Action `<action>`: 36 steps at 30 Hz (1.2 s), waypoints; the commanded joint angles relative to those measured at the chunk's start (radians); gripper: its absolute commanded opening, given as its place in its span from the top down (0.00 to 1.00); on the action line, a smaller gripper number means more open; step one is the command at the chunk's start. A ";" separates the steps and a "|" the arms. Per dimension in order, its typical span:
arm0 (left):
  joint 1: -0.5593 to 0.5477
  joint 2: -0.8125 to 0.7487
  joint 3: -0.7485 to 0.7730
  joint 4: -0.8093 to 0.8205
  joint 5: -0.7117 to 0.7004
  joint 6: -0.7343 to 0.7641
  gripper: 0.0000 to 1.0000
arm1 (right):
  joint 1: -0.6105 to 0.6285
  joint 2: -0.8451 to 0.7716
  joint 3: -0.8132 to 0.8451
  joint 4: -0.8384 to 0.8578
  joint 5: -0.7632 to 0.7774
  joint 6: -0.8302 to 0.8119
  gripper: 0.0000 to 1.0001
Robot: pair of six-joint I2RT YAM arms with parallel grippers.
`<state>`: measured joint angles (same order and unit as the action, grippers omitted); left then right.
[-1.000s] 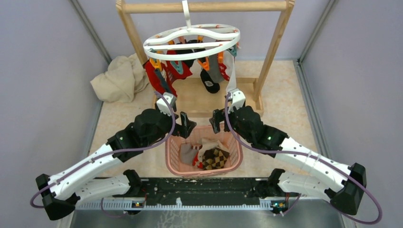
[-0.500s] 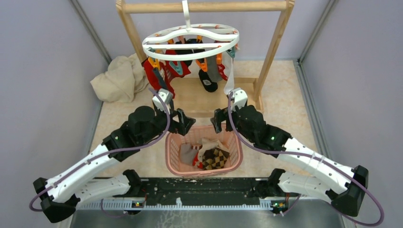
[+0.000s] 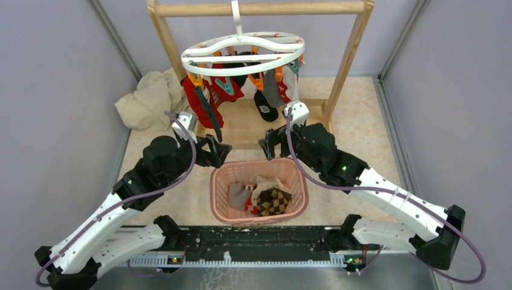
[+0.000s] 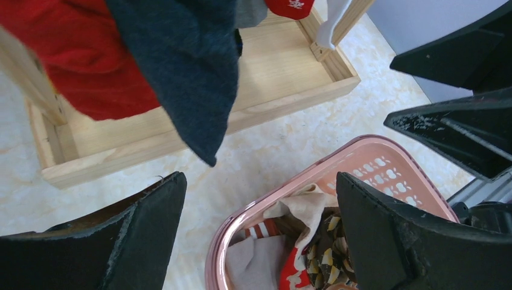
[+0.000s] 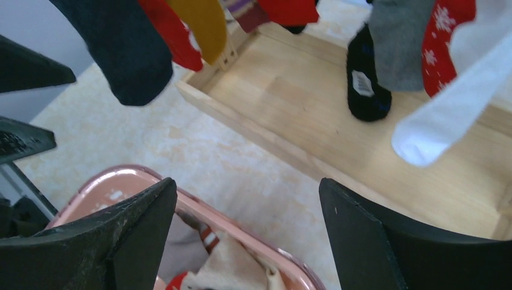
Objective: Remove the socks clipped to the hanger
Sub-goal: Remove the sock from the hanger.
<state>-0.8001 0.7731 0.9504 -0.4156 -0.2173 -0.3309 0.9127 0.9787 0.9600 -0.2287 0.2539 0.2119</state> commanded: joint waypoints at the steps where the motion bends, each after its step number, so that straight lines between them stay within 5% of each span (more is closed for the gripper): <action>1: 0.017 -0.071 -0.041 -0.037 -0.035 -0.036 0.01 | -0.003 0.063 0.098 0.133 -0.083 -0.035 0.13; 7: 0.022 -0.097 -0.089 -0.043 -0.052 -0.056 0.01 | 0.015 0.110 0.131 0.205 -0.120 -0.046 0.17; 12: 0.024 -0.130 -0.193 0.128 -0.025 -0.045 0.01 | 0.017 0.093 0.100 0.210 -0.110 -0.031 0.20; 15: 0.024 -0.139 -0.240 0.225 -0.075 -0.032 0.01 | 0.016 0.048 0.058 0.196 -0.105 -0.010 0.30; 24: 0.027 0.000 -0.262 0.451 -0.131 -0.002 0.01 | 0.017 -0.082 -0.084 0.166 -0.073 0.049 0.39; 36: 0.064 0.107 -0.262 0.581 -0.196 0.028 0.21 | 0.017 -0.144 -0.126 0.150 -0.057 0.066 0.42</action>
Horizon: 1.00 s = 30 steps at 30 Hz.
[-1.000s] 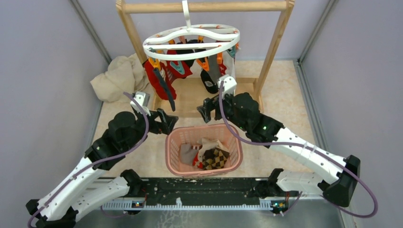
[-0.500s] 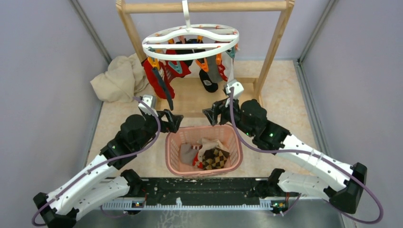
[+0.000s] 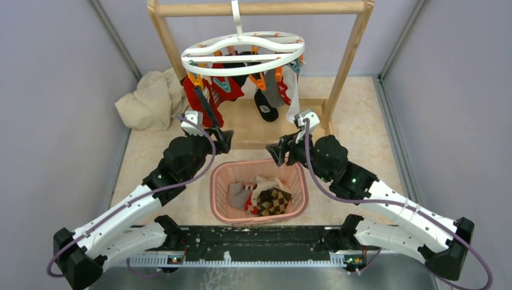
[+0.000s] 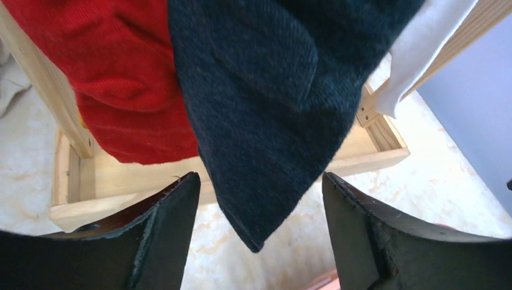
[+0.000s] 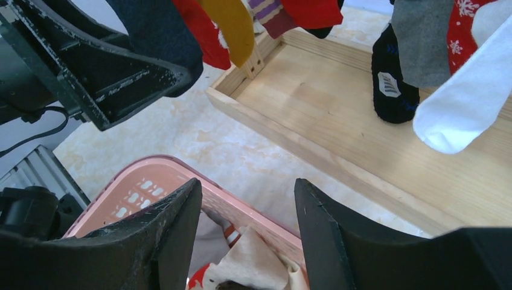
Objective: Remove the socks clipped to the hanger
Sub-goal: Remove the sock from the hanger.
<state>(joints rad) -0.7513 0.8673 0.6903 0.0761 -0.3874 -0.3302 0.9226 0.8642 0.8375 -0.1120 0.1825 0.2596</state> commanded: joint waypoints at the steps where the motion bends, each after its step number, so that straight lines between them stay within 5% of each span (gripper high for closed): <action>1: 0.022 0.020 -0.005 0.096 -0.027 0.029 0.23 | 0.007 -0.032 -0.007 0.035 0.012 0.020 0.42; 18: 0.099 0.061 0.006 0.102 0.095 0.045 0.93 | 0.024 0.002 0.115 -0.055 -0.123 -0.016 0.44; 30: 0.098 0.040 0.045 0.007 0.138 0.079 1.00 | 0.048 0.014 0.252 -0.039 -0.274 -0.022 0.44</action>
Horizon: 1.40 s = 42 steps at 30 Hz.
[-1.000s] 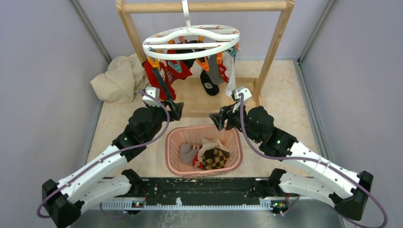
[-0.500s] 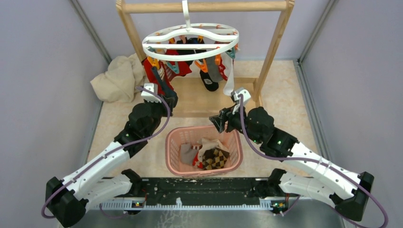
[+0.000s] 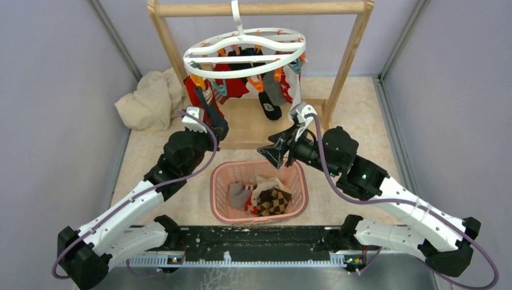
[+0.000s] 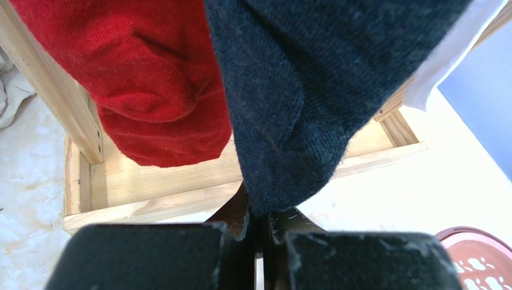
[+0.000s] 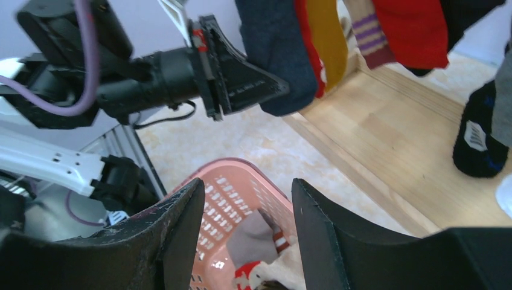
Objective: Remove the socks clipped to the hanger
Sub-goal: Remove the sock from the hanger.
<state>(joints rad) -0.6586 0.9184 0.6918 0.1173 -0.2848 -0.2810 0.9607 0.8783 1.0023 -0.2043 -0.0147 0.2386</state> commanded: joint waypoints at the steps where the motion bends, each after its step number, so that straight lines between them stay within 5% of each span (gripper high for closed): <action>1: 0.005 -0.009 0.049 -0.040 0.044 0.033 1.00 | 0.010 0.004 0.099 0.059 -0.087 0.002 0.44; 20: -0.048 0.067 0.145 -0.054 0.129 0.055 1.00 | 0.010 0.002 0.146 0.032 -0.015 0.002 0.44; 31: -0.278 0.227 0.281 -0.080 -0.062 0.167 1.00 | 0.010 -0.038 0.178 -0.029 0.080 -0.021 0.44; 42: -0.369 0.415 0.443 -0.152 -0.154 0.226 1.00 | 0.010 -0.101 0.234 -0.138 0.249 -0.065 0.44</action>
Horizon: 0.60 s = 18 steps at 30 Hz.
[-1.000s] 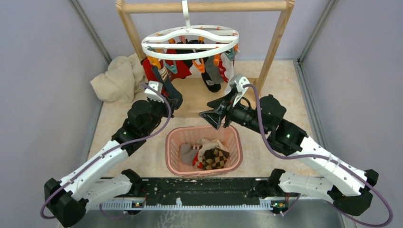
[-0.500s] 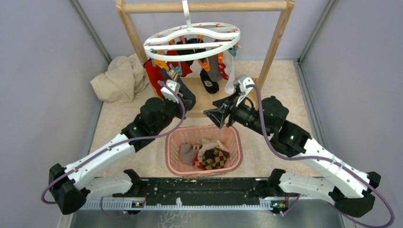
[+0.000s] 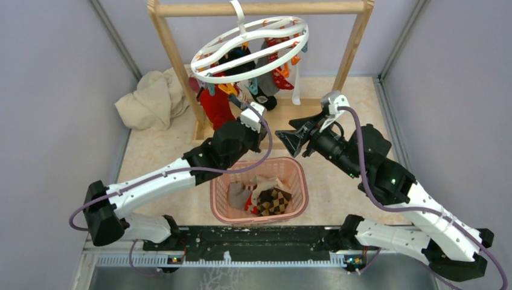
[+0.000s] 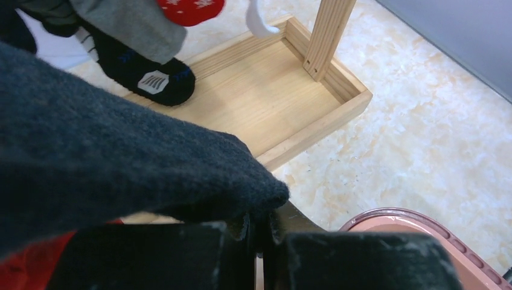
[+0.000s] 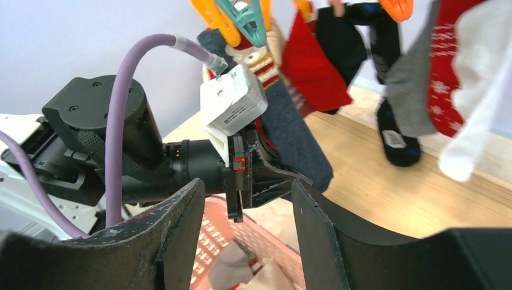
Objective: Remove the socks clipped to the hanger
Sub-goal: Remove the sock from the hanger.
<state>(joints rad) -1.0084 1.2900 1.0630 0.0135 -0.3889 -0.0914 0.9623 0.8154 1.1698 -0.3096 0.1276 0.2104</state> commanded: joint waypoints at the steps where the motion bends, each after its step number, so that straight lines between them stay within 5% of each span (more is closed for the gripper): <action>1: -0.023 0.060 0.088 -0.057 -0.053 0.038 1.00 | 0.009 -0.047 0.072 -0.044 0.133 -0.044 0.44; 18: -0.124 0.286 0.305 -0.258 -0.288 0.136 1.00 | 0.009 -0.001 0.167 -0.048 0.182 -0.102 0.42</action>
<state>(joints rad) -1.0973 1.5265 1.3064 -0.1596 -0.5671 -0.0116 0.9619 0.7723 1.2728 -0.3939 0.3264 0.1303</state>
